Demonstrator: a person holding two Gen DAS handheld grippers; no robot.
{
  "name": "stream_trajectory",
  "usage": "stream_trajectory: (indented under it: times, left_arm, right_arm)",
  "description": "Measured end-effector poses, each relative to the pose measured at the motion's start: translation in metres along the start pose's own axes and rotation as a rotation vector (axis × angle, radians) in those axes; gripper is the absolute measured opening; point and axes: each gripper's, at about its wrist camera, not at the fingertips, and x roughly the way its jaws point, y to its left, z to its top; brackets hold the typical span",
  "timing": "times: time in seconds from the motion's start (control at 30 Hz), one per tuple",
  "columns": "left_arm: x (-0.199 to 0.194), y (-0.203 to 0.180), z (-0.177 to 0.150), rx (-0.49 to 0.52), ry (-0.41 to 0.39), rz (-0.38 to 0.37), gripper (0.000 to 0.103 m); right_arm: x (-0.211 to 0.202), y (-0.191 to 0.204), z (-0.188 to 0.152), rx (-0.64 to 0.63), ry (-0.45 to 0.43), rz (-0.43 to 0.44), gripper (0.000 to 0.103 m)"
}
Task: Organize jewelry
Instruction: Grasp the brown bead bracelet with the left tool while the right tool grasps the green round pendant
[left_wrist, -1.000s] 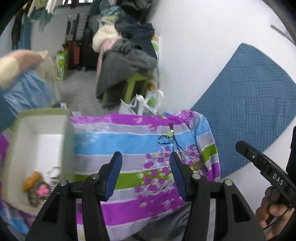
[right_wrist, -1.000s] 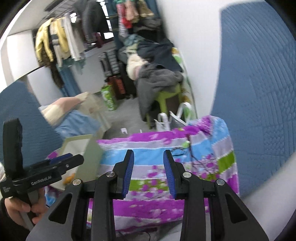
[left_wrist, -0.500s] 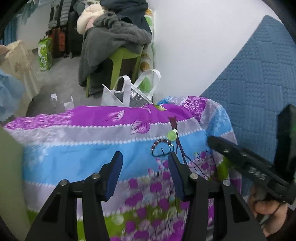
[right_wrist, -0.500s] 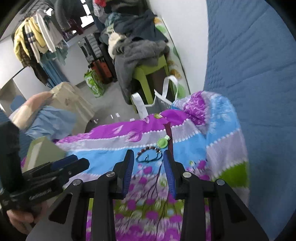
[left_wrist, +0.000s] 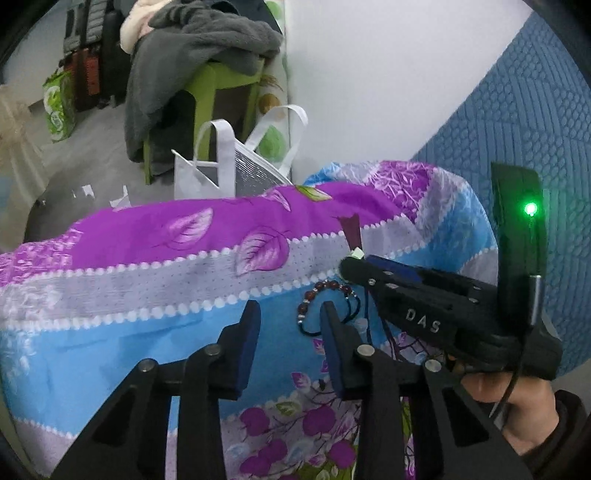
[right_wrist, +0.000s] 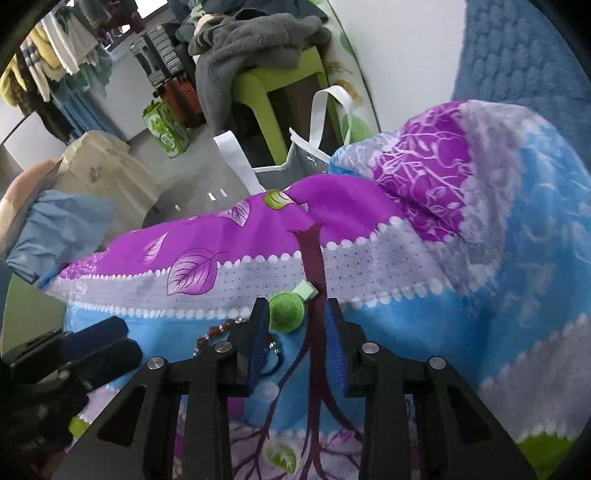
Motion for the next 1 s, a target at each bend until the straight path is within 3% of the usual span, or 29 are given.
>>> stream_trajectory:
  times: [0.07, 0.17, 0.27, 0.43, 0.6, 0.77, 1.0]
  left_arm:
    - [0.007, -0.003, 0.001, 0.006, 0.011, -0.002, 0.025]
    - [0.013, -0.008, 0.004, 0.029, 0.009, -0.017, 0.024]
    - [0.022, -0.016, 0.007, 0.067, 0.020, -0.005, 0.018]
    - [0.035, -0.027, 0.009, 0.123, 0.036, 0.013, 0.018]
    - [0.052, -0.041, 0.005, 0.216, 0.082, 0.081, 0.015]
    - [0.052, -0.050, 0.001, 0.272, 0.059, 0.155, 0.005]
    - [0.025, -0.047, -0.002, 0.168, 0.052, 0.129, 0.005]
  right_arm:
    - [0.002, 0.004, 0.000, -0.029, 0.003, 0.004, 0.018]
    - [0.002, 0.007, 0.000, -0.064, 0.002, -0.007, 0.017]
    - [-0.005, 0.003, 0.002, -0.040, -0.018, 0.000, 0.017]
    - [-0.022, -0.008, 0.004, 0.022, -0.063, 0.016, 0.017]
    - [-0.029, -0.017, -0.001, 0.057, -0.064, 0.004, 0.017]
    - [-0.037, -0.020, -0.002, 0.071, -0.069, 0.021, 0.017]
    - [-0.054, -0.010, -0.010, 0.061, -0.081, 0.005, 0.017]
